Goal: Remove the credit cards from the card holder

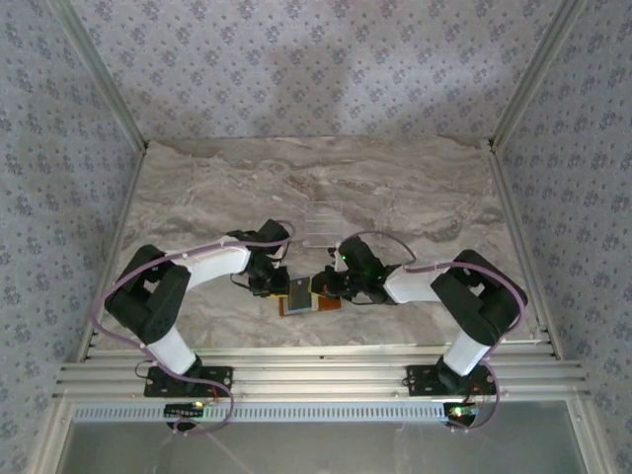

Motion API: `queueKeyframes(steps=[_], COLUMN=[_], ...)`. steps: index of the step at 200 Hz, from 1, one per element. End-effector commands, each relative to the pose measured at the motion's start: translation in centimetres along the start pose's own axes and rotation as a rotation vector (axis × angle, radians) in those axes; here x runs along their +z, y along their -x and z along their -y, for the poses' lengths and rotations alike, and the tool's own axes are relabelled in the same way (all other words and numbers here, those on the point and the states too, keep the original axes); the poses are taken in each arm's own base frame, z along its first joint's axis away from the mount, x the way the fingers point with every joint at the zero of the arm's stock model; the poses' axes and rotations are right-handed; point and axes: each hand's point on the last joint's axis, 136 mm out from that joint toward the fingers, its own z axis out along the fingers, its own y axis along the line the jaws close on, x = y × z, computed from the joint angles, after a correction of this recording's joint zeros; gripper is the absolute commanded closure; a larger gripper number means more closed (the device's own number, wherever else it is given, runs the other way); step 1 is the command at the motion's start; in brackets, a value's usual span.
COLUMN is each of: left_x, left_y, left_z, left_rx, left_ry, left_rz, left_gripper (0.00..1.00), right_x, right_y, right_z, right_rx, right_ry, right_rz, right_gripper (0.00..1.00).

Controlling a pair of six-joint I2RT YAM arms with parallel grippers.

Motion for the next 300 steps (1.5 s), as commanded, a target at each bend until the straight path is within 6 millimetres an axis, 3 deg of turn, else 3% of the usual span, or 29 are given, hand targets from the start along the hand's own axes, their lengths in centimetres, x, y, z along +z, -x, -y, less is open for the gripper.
queueKeyframes(steps=[1,34,80,125,214,300], left_x=[2.0,1.7,-0.5,-2.7,0.9,1.0], left_y=[-2.1,-1.9,-0.7,-0.1,-1.2,-1.6], left_z=[-3.2,-2.8,0.2,2.7,1.3,-1.3], left_rx=[-0.006,-0.007,0.000,0.015,0.008,0.052], left_ry=[0.141,0.129,0.020,-0.089,-0.016,0.176], left_rz=[-0.080,-0.072,-0.006,0.044,-0.037,-0.022], left_gripper=[0.79,0.79,0.78,0.70,0.76,0.79], right_x=[-0.7,-0.6,0.2,0.4,0.5,-0.2], right_y=[0.5,0.3,-0.2,-0.4,-0.4,-0.1], right_z=[-0.5,0.0,0.6,0.6,0.6,1.2], right_rx=[0.005,0.015,0.032,0.033,0.037,0.040], right_ry=[0.024,0.014,0.004,0.004,0.005,-0.032], right_rz=[0.024,0.012,-0.022,-0.032,-0.037,-0.007], right_gripper=[0.95,0.94,0.94,0.94,0.93,0.93])
